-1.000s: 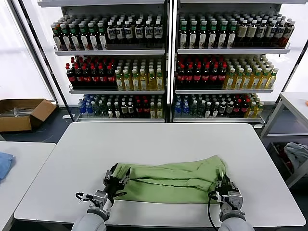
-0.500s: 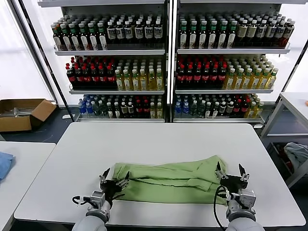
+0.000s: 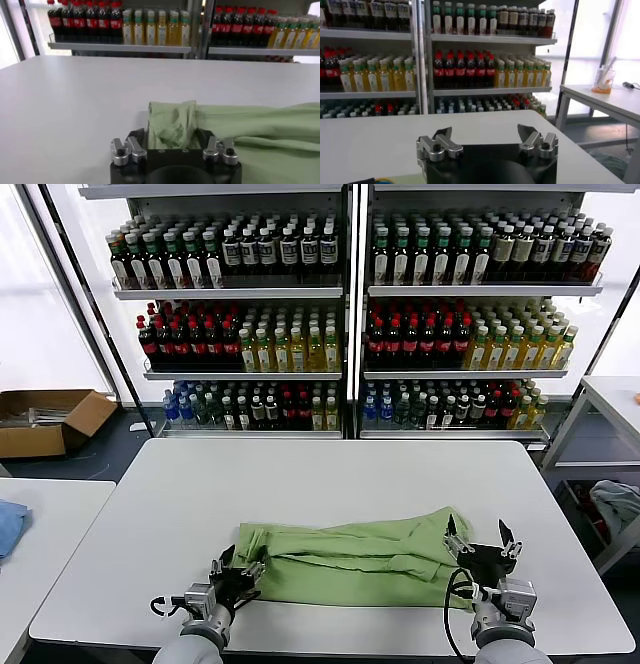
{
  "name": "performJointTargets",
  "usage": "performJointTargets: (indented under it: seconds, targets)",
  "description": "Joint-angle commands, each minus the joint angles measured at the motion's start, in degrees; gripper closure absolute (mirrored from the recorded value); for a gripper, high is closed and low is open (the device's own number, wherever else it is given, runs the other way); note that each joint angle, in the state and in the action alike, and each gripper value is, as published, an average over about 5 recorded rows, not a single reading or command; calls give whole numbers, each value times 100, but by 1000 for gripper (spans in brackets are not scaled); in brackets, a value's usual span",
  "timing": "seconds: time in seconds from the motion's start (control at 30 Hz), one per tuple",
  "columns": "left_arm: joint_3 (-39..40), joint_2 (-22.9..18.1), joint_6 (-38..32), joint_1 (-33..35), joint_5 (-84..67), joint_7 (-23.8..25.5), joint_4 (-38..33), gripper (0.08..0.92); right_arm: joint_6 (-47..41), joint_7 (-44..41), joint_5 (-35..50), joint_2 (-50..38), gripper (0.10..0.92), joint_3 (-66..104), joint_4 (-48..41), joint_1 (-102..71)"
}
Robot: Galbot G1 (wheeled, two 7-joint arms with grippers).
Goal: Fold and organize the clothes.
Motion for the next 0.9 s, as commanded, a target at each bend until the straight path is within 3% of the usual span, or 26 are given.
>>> performJointTargets:
  seconds: [0.03, 0.3, 0.47, 0.6, 0.9]
  targets:
    - [2, -25, 95, 25, -259, -44, 47, 418, 21, -2, -3, 5, 203, -7, 63, -21]
    - [-91, 0, -87, -37, -75, 39, 144, 651, 3, 10, -5, 15, 203, -27, 41, 50]
    - [-690, 278, -207, -238, -31, 177, 232, 798, -12, 11, 2, -6, 203, -9, 33, 107]
    - [-1563, 946, -254, -544, -214, 346, 425, 878, -34, 15, 6, -18, 203, -17, 35, 170]
    - [-3307, 2877, -565, -1119, -384, 754, 2018, 885, -96, 41, 1, -3, 203, -87, -18, 355]
